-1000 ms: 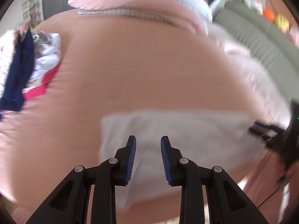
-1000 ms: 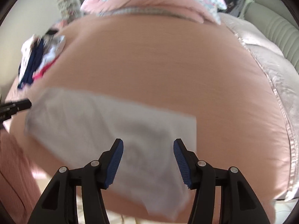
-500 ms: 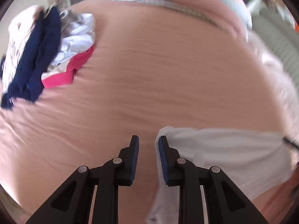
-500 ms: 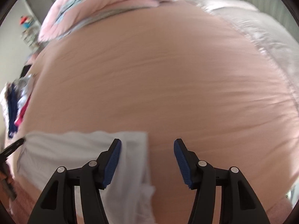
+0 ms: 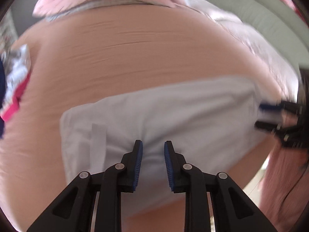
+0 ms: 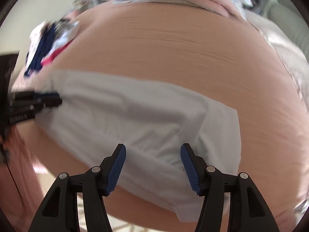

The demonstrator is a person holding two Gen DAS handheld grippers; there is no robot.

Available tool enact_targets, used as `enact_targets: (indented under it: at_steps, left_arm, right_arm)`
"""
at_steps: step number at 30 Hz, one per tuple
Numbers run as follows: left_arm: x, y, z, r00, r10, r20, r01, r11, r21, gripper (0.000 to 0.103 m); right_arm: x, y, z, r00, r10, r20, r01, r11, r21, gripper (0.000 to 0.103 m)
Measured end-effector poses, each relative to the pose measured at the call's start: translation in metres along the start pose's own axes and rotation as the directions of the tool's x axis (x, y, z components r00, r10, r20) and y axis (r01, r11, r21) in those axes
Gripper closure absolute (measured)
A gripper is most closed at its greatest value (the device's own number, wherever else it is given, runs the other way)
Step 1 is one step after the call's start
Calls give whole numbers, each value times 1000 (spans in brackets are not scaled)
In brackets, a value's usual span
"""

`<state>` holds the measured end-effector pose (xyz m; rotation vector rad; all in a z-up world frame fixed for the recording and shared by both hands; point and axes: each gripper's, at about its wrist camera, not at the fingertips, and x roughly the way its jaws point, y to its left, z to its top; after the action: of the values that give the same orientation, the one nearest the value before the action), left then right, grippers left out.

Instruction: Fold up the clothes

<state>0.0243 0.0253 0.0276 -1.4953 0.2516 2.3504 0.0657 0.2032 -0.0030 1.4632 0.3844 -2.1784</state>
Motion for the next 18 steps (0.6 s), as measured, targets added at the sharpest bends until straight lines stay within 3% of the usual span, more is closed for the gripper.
enact_targets:
  at_steps: [3, 5, 8, 10, 13, 18]
  left_arm:
    - [-9, -6, -4, 997, 82, -12, -81, 993, 83, 82]
    - [-8, -10, -4, 998, 66, -15, -65, 994, 84, 82]
    - [-7, -16, -5, 999, 41, -18, -40, 996, 85, 81]
    - [-6, -20, -5, 999, 25, -20, -23, 996, 86, 81]
    - [-5, -26, -5, 1000, 0, -23, 2, 996, 87, 81]
    - [-5, -30, -3, 999, -46, -16, 47, 997, 66, 81]
  right_arm:
    - [-1, 10, -1, 998, -58, -37, 53, 991, -121, 44]
    - [-4, 7, 8, 997, -69, -20, 67, 993, -94, 44]
    - [-14, 2, 11, 998, 10, 70, -13, 999, 45, 44]
    - [-12, 7, 14, 995, 22, 97, -30, 995, 91, 44]
    - [26, 23, 25, 998, -58, 9, 58, 998, -22, 44]
    - [12, 21, 8, 999, 34, -6, -34, 998, -58, 44]
